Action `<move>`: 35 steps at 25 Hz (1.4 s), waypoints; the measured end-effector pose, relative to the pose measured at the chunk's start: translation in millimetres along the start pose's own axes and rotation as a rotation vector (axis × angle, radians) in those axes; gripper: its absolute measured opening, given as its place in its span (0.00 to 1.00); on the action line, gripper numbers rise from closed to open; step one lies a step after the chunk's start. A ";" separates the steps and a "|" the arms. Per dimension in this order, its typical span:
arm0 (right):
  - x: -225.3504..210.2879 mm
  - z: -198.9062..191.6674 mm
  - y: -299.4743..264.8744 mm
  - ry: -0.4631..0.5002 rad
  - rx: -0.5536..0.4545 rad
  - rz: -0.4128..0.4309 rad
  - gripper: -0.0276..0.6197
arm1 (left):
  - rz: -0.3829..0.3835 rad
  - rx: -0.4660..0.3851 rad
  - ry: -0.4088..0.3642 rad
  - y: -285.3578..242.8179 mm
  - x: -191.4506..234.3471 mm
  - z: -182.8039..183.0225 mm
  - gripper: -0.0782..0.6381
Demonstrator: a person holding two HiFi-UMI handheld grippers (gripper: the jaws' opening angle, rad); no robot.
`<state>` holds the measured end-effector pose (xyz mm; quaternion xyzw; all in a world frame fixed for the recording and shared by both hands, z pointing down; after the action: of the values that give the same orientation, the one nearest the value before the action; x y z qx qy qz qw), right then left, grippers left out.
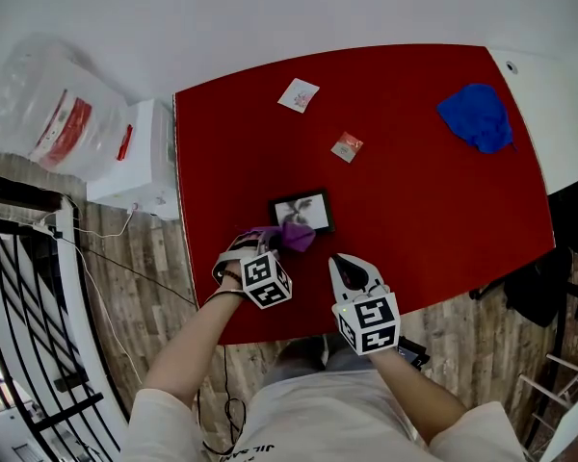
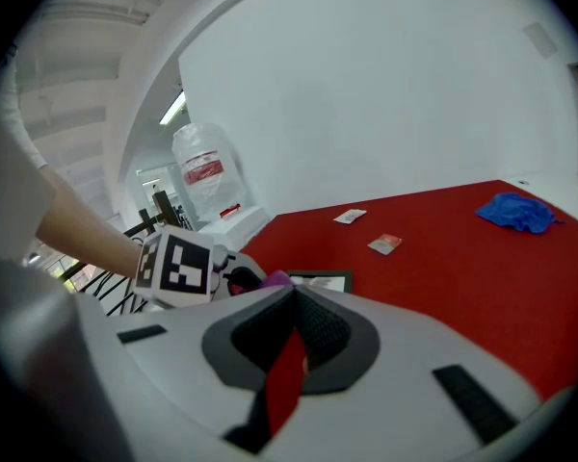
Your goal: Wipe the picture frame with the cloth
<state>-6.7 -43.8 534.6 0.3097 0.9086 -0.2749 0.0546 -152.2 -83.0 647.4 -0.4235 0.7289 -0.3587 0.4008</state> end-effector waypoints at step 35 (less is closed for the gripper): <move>-5.7 -16.5 17.1 -0.027 0.027 0.003 0.05 | -0.024 -0.005 -0.067 -27.9 44.7 37.7 0.19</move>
<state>9.1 -26.9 542.1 0.3079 0.9035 -0.2913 0.0632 -123.8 -141.0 643.0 -0.4452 0.7108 -0.3472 0.4195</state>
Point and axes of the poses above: the fingertips, and each gripper's own axes: y backward along the fingers, x to its left, z out of its top, the point moved 5 cm from there along y, backward along the fingers, and after that the axes turned 5 degrees about -x, right-handed, at the moved point
